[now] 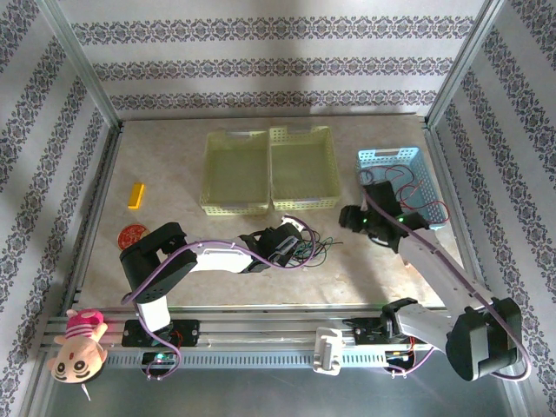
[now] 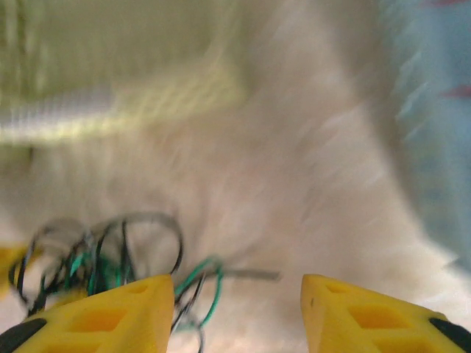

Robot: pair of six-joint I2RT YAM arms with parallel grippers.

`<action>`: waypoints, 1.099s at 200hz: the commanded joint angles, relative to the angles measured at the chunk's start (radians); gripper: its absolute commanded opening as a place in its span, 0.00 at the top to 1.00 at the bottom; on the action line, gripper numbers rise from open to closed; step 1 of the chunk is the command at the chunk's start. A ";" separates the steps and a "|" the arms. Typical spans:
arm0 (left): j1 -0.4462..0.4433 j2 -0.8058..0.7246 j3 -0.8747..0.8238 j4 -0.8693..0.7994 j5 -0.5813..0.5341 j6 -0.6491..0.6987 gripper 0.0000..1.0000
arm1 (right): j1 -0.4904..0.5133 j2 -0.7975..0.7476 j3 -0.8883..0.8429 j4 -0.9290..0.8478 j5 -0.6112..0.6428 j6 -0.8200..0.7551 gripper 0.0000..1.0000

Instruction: Untangle the cables

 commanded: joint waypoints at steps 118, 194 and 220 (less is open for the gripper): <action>-0.015 0.032 -0.026 -0.095 0.029 -0.003 0.47 | 0.077 0.418 0.016 0.057 -0.068 -0.020 0.90; -0.016 0.038 -0.023 -0.095 0.039 0.005 0.47 | 0.063 0.147 0.053 -0.035 0.327 0.056 1.00; -0.016 0.037 -0.023 -0.095 0.040 0.008 0.47 | 0.018 0.085 0.077 -0.028 0.317 0.042 1.00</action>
